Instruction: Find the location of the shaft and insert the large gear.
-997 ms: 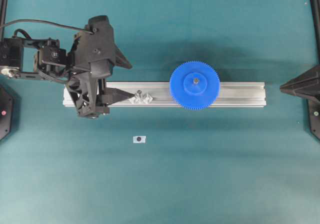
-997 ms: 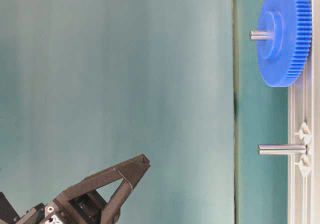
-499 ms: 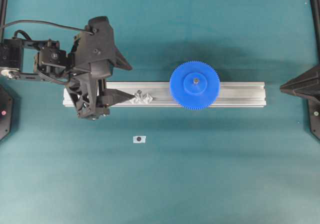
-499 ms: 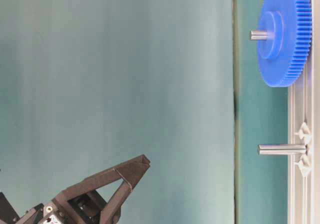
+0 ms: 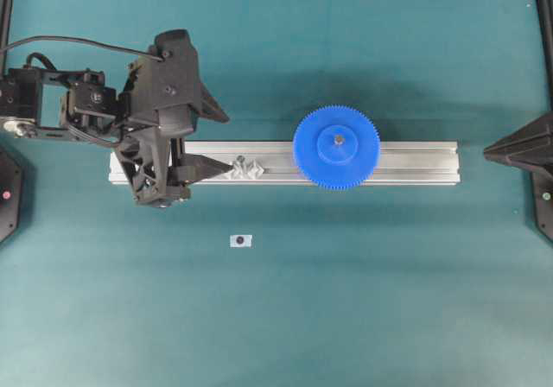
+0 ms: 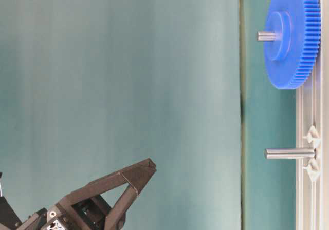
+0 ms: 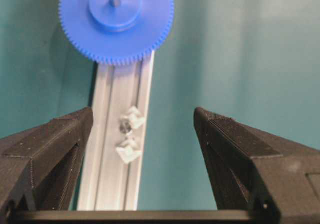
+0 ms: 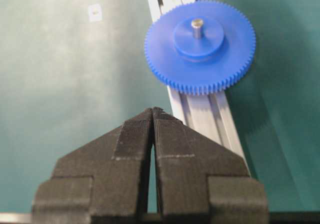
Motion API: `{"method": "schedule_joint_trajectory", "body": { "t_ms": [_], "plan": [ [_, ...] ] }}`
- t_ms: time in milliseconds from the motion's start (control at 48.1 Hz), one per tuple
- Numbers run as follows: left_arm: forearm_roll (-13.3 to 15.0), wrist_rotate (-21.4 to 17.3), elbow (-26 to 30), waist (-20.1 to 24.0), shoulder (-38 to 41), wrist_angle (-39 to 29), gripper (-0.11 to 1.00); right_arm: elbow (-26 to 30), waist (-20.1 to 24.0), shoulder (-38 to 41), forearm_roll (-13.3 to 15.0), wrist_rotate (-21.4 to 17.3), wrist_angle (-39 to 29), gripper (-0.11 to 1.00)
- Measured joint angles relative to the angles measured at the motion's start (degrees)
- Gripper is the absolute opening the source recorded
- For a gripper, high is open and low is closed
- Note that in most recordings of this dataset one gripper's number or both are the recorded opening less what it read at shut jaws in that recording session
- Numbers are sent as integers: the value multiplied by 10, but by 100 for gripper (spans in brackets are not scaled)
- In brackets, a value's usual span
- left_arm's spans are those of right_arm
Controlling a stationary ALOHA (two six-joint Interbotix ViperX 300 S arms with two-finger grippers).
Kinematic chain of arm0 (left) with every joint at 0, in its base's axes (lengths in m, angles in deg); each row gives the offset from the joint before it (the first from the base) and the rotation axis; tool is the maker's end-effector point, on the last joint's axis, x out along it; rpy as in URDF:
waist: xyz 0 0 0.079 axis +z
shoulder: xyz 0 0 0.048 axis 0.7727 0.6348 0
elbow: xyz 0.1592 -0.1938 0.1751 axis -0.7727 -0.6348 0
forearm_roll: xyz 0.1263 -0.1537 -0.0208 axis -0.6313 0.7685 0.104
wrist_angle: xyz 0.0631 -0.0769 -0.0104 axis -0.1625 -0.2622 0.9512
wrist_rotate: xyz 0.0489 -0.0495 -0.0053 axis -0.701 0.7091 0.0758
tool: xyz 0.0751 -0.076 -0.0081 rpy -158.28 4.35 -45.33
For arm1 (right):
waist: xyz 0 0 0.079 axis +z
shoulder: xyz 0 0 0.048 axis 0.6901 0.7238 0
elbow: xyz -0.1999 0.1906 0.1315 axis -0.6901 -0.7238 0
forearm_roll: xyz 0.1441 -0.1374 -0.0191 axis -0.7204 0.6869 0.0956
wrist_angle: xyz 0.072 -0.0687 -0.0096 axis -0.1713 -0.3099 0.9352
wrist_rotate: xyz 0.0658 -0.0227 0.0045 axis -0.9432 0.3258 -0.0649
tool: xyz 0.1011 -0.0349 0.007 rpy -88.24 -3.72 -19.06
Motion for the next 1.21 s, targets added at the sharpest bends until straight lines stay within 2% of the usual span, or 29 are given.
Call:
{"method": "schedule_joint_trajectory", "body": {
  "t_ms": [1205],
  "plan": [
    [0, 0, 0, 0, 0, 10, 82, 0, 0, 0, 0, 1, 0, 4]
  ]
}}
